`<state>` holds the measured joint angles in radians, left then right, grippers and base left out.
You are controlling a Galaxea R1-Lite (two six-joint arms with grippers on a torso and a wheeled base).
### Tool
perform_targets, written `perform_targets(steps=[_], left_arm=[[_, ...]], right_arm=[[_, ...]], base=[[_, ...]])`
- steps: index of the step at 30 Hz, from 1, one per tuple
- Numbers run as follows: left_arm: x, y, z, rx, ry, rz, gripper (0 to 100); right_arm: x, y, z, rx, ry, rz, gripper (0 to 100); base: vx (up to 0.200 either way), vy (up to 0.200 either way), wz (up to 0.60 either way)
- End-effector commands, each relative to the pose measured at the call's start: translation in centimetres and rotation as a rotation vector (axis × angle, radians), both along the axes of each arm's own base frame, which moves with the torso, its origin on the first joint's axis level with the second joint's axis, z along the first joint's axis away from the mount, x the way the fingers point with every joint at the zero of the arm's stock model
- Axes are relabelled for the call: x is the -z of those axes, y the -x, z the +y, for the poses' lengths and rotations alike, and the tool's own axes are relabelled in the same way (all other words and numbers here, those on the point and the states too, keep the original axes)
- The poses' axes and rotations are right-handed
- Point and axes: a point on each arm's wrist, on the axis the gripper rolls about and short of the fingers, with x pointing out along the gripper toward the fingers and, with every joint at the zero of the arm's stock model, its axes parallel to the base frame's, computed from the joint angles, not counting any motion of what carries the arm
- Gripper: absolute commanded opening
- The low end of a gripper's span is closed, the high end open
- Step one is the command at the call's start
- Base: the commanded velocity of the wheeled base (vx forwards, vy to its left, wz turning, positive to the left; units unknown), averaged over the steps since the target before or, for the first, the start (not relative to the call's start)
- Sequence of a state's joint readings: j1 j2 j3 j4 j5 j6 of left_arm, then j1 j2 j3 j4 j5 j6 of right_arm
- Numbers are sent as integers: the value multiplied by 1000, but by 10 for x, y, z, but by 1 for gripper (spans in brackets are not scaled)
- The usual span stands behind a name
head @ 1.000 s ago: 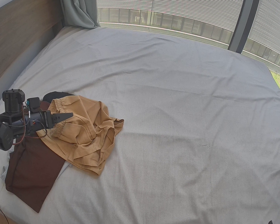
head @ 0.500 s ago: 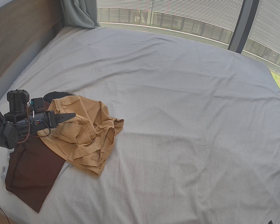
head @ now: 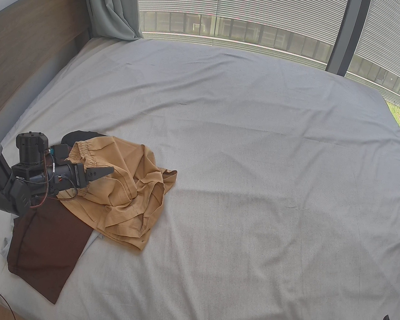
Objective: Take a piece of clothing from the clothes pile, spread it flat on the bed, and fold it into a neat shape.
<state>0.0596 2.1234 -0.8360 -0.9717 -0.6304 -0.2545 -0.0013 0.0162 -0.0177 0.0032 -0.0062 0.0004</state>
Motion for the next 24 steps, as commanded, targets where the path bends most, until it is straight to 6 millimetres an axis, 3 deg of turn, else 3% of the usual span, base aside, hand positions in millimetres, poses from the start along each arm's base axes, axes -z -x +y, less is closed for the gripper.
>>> perform_targets(steps=[1,12,13,24], left_arm=[[2,-1,-3,7,1,6,100],[6,-5,-6,9,0,7,100],[6,-5,-6,9,0,5,0],[12,-1,-7,21,1,24,0]], right_arm=[[5,0,0,0,0,1,100],[5,0,0,0,0,1,100],[5,0,0,0,0,1,100],[5,0,0,0,0,1,100]], base=[[0,0,0],[0,0,0],[0,0,0],[0,0,0]])
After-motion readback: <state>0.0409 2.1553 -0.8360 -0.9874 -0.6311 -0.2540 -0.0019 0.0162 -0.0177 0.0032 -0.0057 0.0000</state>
